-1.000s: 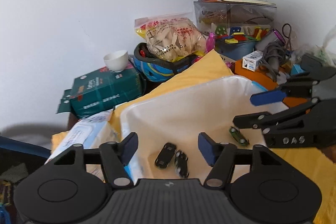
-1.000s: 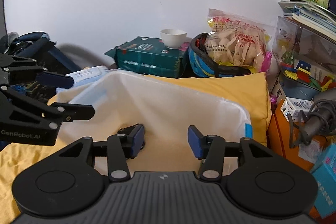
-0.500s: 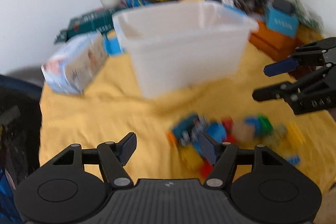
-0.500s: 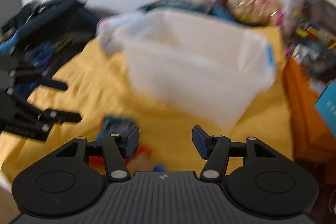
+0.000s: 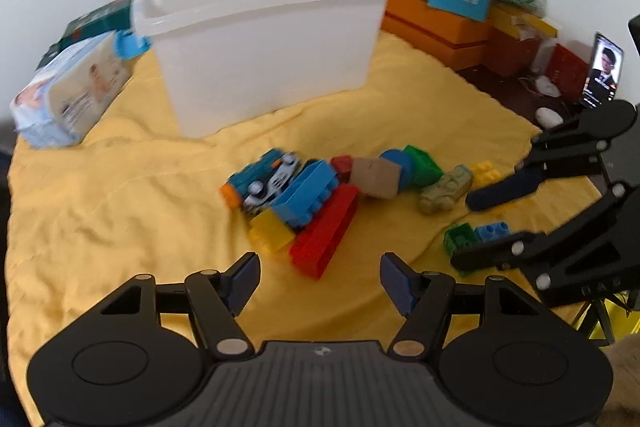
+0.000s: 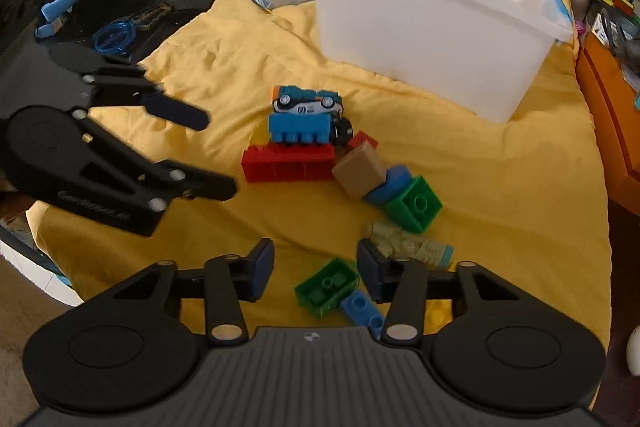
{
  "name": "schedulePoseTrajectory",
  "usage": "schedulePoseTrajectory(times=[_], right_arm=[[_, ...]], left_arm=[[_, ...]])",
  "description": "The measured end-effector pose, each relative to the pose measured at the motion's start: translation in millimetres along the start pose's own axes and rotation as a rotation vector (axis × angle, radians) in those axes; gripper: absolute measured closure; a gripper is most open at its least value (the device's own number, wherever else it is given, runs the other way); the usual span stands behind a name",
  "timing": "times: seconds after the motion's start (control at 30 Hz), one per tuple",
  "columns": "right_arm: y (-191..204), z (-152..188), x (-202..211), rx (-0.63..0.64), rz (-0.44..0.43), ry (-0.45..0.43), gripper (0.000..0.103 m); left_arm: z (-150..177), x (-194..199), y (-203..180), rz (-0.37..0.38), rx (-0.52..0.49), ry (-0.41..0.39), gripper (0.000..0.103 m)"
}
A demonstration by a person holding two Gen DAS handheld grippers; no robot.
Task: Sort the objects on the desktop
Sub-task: 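Move both grippers back to the pile and grasp the red brick with the left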
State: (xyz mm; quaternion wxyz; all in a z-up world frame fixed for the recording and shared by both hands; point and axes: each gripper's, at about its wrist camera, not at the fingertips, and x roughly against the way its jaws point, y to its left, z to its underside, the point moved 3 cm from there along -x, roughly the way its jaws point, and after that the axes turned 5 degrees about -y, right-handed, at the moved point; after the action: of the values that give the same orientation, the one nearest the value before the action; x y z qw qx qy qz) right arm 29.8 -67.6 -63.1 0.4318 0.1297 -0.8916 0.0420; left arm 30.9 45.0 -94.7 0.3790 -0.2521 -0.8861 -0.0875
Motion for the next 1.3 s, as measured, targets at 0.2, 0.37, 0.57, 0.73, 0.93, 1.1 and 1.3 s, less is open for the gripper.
schedulePoseTrajectory(times=[0.2,0.37,0.57,0.73,0.93,1.1,1.3], right_arm=[[-6.7,10.1,9.1,-0.058,0.054,-0.02,0.055],[-14.9,13.5,10.9,-0.079,0.072,-0.022,0.055],[-26.1,11.6,7.8,-0.086,0.082,-0.031,0.054],[-28.7,7.8,5.4,-0.077,0.069,-0.037,0.051],[-38.9,-2.1,-1.7,-0.074,0.082,-0.044,0.051],[-43.0,-15.5,-12.4,0.005,0.113,-0.04,0.059],[-38.0,-14.0,-35.6,0.088,0.059,0.009,0.078]], left_arm=[[-3.0,-37.6,-7.2,-0.008,-0.095,0.05,0.059],[-2.7,-38.3,-21.6,-0.017,-0.195,0.041,0.078],[13.0,-21.7,-46.1,-0.077,-0.46,0.063,0.078],[29.5,-6.3,-56.9,-0.024,-0.609,0.102,0.071],[29.4,8.8,-56.3,0.079,-0.468,0.062,0.061],[16.5,12.8,-35.5,0.064,-0.266,0.037,0.061],[10.9,-2.1,-36.9,0.056,-0.204,0.059,0.061]])
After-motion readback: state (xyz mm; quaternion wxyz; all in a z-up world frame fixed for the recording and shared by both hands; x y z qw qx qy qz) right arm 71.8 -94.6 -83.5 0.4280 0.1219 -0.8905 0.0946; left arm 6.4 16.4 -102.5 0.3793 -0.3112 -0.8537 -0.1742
